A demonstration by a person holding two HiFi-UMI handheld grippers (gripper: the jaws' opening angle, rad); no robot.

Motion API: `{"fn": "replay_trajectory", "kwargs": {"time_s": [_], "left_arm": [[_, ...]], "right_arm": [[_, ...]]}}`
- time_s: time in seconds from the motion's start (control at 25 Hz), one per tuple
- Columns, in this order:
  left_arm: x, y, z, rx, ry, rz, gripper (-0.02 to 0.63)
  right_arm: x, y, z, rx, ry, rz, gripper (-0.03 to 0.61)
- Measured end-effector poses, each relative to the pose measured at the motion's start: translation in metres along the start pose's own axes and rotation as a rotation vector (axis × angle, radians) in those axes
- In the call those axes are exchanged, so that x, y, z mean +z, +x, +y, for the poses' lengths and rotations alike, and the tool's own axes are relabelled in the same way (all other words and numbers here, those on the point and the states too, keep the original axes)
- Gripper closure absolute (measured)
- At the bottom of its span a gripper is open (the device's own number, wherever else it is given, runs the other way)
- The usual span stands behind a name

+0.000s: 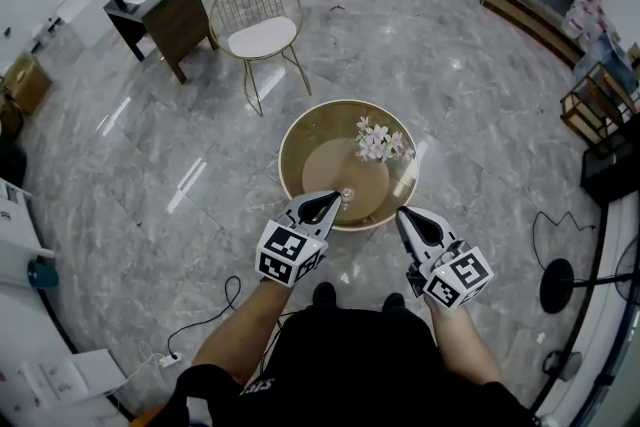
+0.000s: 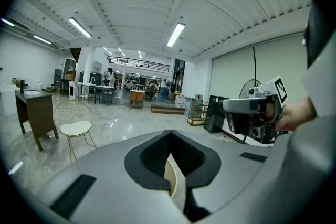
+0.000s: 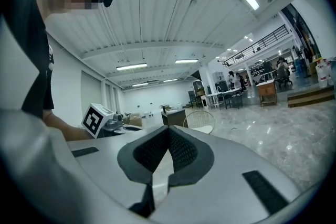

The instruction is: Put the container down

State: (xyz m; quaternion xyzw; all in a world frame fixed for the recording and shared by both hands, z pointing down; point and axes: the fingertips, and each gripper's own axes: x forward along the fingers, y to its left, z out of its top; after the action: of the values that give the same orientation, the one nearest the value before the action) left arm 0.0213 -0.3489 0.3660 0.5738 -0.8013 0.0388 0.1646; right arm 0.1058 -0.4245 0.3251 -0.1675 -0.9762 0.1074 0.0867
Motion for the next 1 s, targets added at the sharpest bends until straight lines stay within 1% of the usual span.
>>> {"fn": "replay_trajectory", "kwargs": {"time_s": [0.2,0.36,0.52,0.64,0.76,0.8,0.92,1.0], "left_arm": [[0.021,0.013,-0.06,0.048,0.026,-0.005,0.598],[0.038,0.031,-0.107,0.14,0.046,-0.027,0.598],[0.052,0.038,-0.151,0.229,0.024,-0.068,0.598],[0.052,0.033,-0.176,0.28,0.006,-0.069,0.598],[0.046,0.02,-0.191,0.323,0.013,-0.058,0.598],[0.048,0.014,-0.192,0.339,0.019,-0.07,0.598],[0.063,-0.006,-0.187,0.383,0.048,-0.143,0.598],[0.072,-0.011,-0.187,0.367,0.067,-0.163,0.598]], "right_arm": [[0.017,-0.068,-0.026,0.008,-0.034,-0.027,0.566],[0.028,-0.123,-0.05,0.06,-0.052,-0.038,0.566],[0.037,-0.165,-0.07,0.117,-0.059,-0.041,0.566],[0.04,-0.184,-0.078,0.163,-0.071,-0.038,0.566],[0.043,-0.199,-0.08,0.183,-0.097,-0.051,0.566],[0.045,-0.202,-0.079,0.183,-0.099,-0.06,0.566],[0.049,-0.201,-0.075,0.184,-0.093,-0.078,0.566],[0.05,-0.194,-0.072,0.196,-0.088,-0.079,0.566]]}}
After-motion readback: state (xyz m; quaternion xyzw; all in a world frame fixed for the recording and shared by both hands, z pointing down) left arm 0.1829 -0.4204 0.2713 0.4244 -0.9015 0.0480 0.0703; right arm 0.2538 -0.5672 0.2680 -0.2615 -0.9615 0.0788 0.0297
